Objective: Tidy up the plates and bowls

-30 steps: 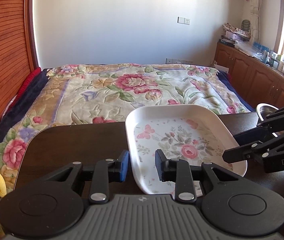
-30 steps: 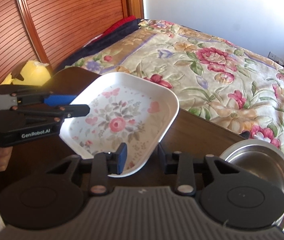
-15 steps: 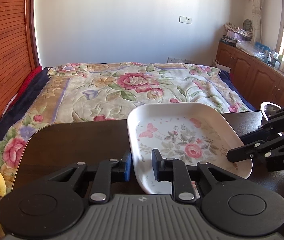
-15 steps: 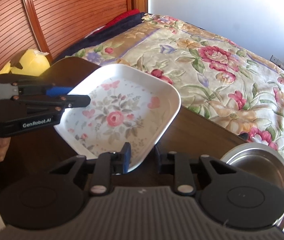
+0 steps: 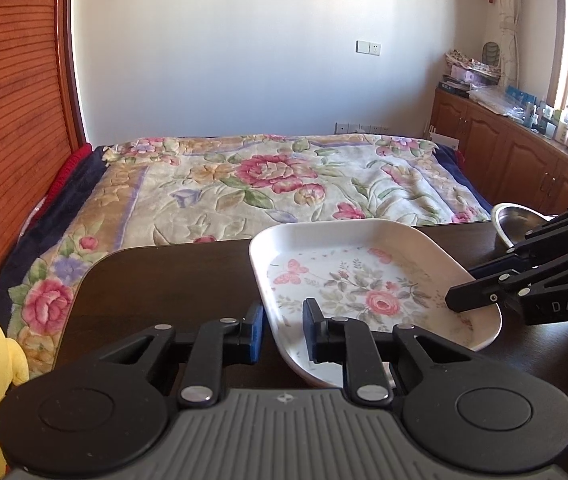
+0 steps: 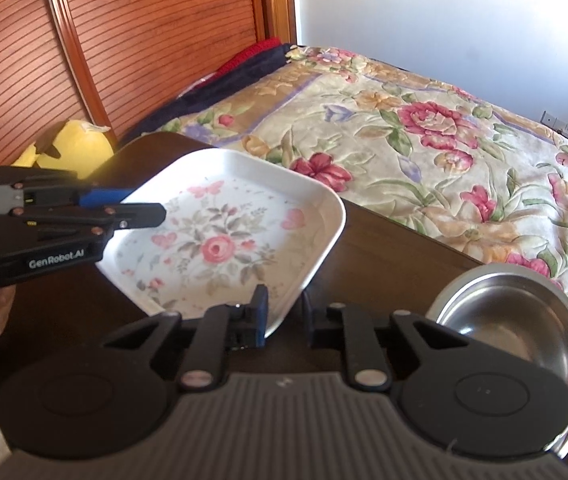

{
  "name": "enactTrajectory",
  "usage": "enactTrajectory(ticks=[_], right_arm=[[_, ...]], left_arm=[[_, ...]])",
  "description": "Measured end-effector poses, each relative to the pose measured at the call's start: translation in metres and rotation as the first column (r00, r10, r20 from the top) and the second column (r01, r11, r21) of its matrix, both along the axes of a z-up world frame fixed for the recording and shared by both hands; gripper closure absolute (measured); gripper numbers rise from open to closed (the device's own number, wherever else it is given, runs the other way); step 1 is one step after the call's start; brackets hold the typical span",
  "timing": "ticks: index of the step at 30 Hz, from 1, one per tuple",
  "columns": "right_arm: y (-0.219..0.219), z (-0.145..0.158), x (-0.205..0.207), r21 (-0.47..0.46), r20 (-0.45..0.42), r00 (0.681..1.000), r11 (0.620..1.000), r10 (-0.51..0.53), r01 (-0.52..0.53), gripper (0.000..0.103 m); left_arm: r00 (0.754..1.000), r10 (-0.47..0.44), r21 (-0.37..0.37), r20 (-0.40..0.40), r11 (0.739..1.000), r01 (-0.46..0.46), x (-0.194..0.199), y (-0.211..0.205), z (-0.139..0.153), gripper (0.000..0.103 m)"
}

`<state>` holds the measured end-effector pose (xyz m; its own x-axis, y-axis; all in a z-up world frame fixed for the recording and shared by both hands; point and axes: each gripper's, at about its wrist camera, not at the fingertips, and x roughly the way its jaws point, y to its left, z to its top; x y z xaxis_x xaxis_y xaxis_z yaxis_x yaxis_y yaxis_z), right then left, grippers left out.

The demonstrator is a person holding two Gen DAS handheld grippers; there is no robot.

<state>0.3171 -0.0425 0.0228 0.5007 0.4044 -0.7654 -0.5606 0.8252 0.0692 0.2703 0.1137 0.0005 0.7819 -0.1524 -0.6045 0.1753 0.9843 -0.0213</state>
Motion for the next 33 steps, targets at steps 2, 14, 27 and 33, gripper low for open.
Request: enactTrajectory(ticks=[2, 14, 27, 33], right_arm=[[-0.004, 0.003, -0.004, 0.012, 0.005, 1.000, 1.000, -0.001, 0.001, 0.083], [-0.019, 0.023, -0.030, 0.058, 0.045, 0.999, 0.998, -0.009, 0.007, 0.084], [-0.031, 0.028, -0.059, 0.096, 0.055, 0.998, 0.995, -0.031, 0.026, 0.084], [-0.034, 0.029, -0.078, 0.109, 0.061, 0.998, 0.994, -0.029, 0.022, 0.084]], left_arm=[[1.000, -0.002, 0.002, 0.007, 1.000, 0.002, -0.006, -0.001, 0.004, 0.082], [0.999, -0.010, 0.009, 0.048, 1.000, 0.010, -0.041, -0.010, 0.027, 0.082], [0.997, -0.029, -0.014, 0.075, 0.999, 0.030, -0.079, -0.011, 0.035, 0.082], [0.996, -0.030, -0.012, 0.080, 0.999, 0.031, -0.101, -0.013, 0.037, 0.082]])
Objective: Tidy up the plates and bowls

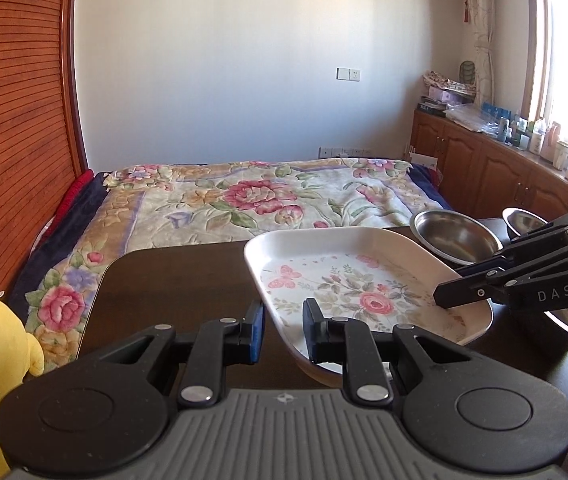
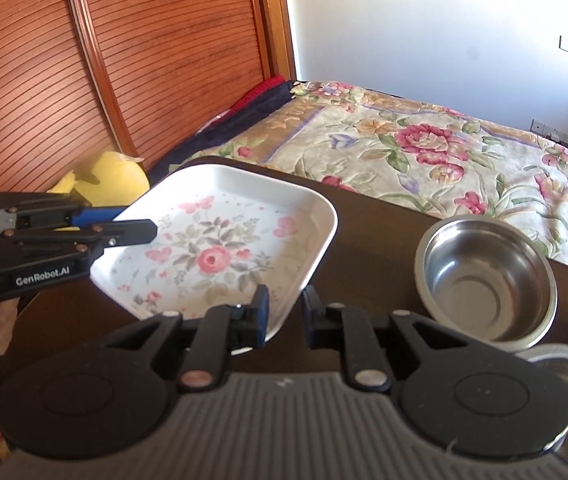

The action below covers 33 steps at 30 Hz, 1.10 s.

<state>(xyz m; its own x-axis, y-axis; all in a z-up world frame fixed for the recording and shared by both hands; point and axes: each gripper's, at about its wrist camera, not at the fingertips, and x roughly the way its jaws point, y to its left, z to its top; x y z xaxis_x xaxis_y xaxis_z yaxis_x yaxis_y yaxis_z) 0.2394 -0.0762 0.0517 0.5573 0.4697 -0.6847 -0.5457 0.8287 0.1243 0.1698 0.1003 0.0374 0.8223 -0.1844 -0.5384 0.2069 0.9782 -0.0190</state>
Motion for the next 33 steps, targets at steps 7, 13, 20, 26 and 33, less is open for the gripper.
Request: enactTrajectory(ticks=[7, 13, 20, 26, 33], right_arm=[[-0.003, 0.004, -0.021, -0.006, 0.019, 1.000, 1.000, 0.004, -0.004, 0.084], [-0.012, 0.010, -0.040, -0.011, 0.036, 0.999, 1.000, 0.000, 0.000, 0.084], [-0.024, 0.017, -0.061, -0.006, 0.055, 0.998, 1.000, -0.015, 0.016, 0.084], [-0.032, 0.016, -0.079, 0.008, 0.059, 0.998, 1.000, -0.024, 0.023, 0.084], [-0.039, 0.017, -0.094, 0.045, 0.075, 0.997, 0.999, -0.020, 0.017, 0.084]], left_arm=[[1.000, 0.000, -0.003, 0.003, 1.000, 0.000, -0.024, -0.005, 0.001, 0.082], [1.000, -0.019, -0.004, 0.014, 1.000, 0.019, -0.041, -0.012, 0.007, 0.082], [0.999, -0.035, -0.018, 0.036, 0.999, 0.035, -0.061, -0.022, 0.014, 0.082], [0.998, -0.043, -0.023, 0.035, 0.999, 0.043, -0.080, -0.028, 0.012, 0.082], [0.999, -0.043, -0.047, 0.019, 0.998, 0.044, -0.092, -0.023, 0.006, 0.082]])
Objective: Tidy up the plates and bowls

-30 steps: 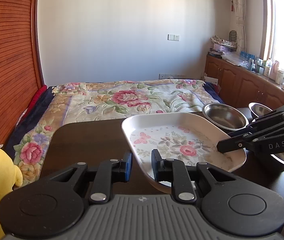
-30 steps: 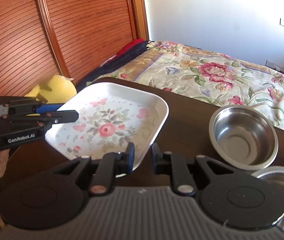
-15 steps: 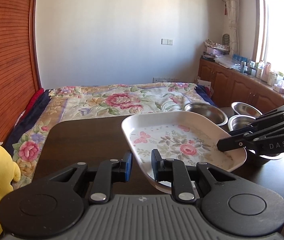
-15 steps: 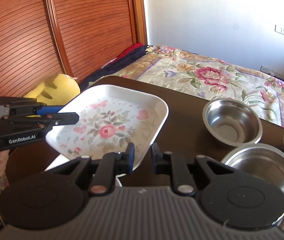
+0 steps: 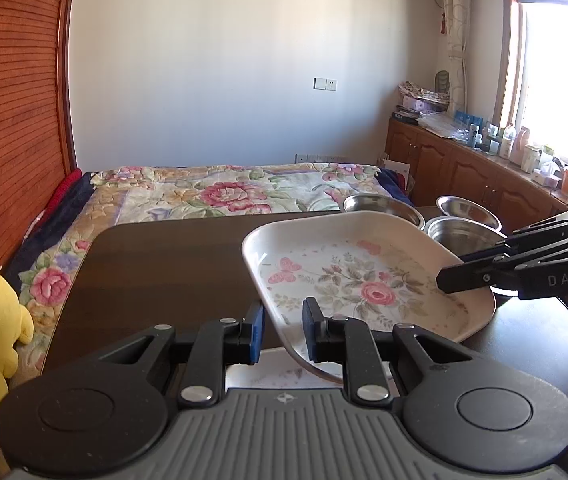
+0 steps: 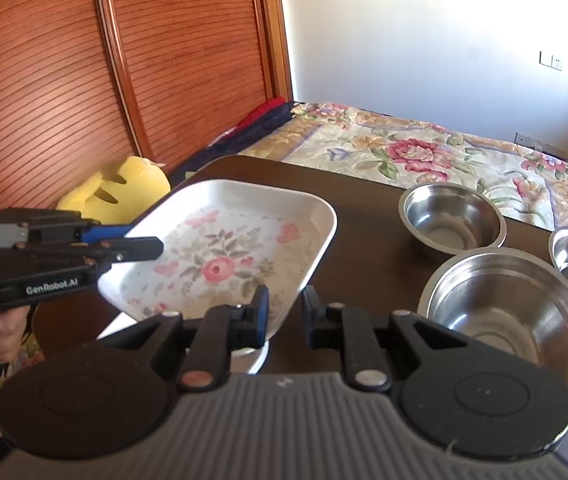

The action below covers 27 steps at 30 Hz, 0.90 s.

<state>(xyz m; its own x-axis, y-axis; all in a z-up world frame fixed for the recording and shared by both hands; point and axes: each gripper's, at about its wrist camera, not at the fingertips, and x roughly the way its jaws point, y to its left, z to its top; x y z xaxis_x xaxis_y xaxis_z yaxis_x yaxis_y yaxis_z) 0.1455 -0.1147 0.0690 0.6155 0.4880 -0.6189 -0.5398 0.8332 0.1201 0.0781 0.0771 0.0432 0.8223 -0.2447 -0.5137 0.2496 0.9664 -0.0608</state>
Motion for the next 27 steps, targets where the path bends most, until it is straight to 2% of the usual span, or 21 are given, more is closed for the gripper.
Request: enactTrajectory(ticks=[15, 27], right_arm=[[-0.001, -0.018, -0.020, 0.049, -0.015, 1.000, 0.999, 0.022, -0.021, 0.083], [0.004, -0.031, -0.038, 0.045, -0.035, 0.998, 0.998, 0.049, -0.048, 0.083]], left_arm=[[1.000, 0.013, -0.009, -0.028, 1.000, -0.013, -0.027, 0.008, -0.014, 0.082], [0.999, 0.020, -0.001, -0.045, 1.000, -0.020, -0.045, 0.014, -0.022, 0.082]])
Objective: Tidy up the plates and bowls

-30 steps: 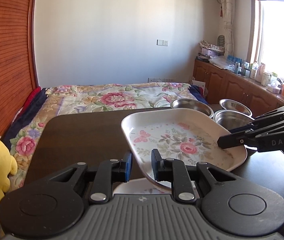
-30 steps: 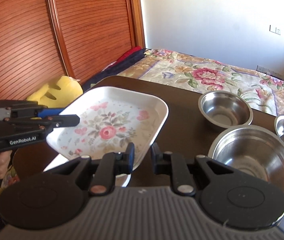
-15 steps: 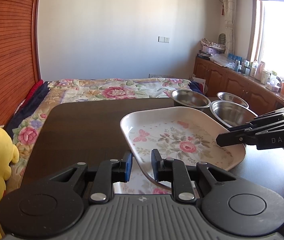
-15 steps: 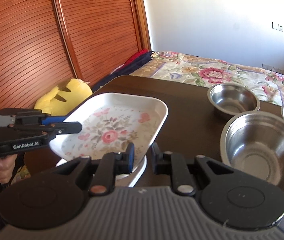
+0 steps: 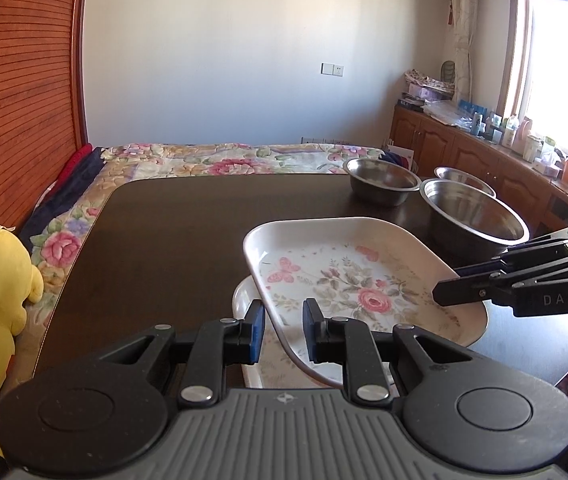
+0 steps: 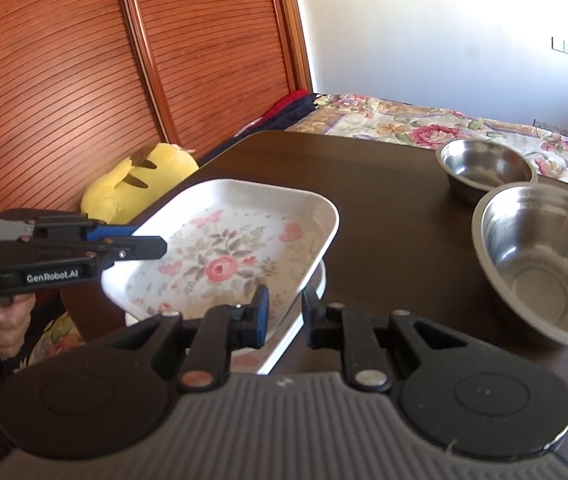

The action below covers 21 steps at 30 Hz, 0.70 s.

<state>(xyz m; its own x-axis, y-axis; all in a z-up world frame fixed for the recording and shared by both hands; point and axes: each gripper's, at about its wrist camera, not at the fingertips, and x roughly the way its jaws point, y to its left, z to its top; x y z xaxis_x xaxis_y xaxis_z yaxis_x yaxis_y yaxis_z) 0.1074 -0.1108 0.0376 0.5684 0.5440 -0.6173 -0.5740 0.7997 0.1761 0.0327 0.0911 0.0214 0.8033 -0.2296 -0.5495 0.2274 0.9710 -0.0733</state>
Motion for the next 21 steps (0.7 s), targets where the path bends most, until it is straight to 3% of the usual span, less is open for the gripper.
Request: enactTrajectory(ticks=[21], right_arm=[[0.004, -0.011, -0.007, -0.005, -0.010, 1.000, 1.000, -0.013, 0.013, 0.083]], left_arm=[[0.999, 0.017, 0.006, -0.039, 1.000, -0.016, 0.005, 0.004, -0.022, 0.082]])
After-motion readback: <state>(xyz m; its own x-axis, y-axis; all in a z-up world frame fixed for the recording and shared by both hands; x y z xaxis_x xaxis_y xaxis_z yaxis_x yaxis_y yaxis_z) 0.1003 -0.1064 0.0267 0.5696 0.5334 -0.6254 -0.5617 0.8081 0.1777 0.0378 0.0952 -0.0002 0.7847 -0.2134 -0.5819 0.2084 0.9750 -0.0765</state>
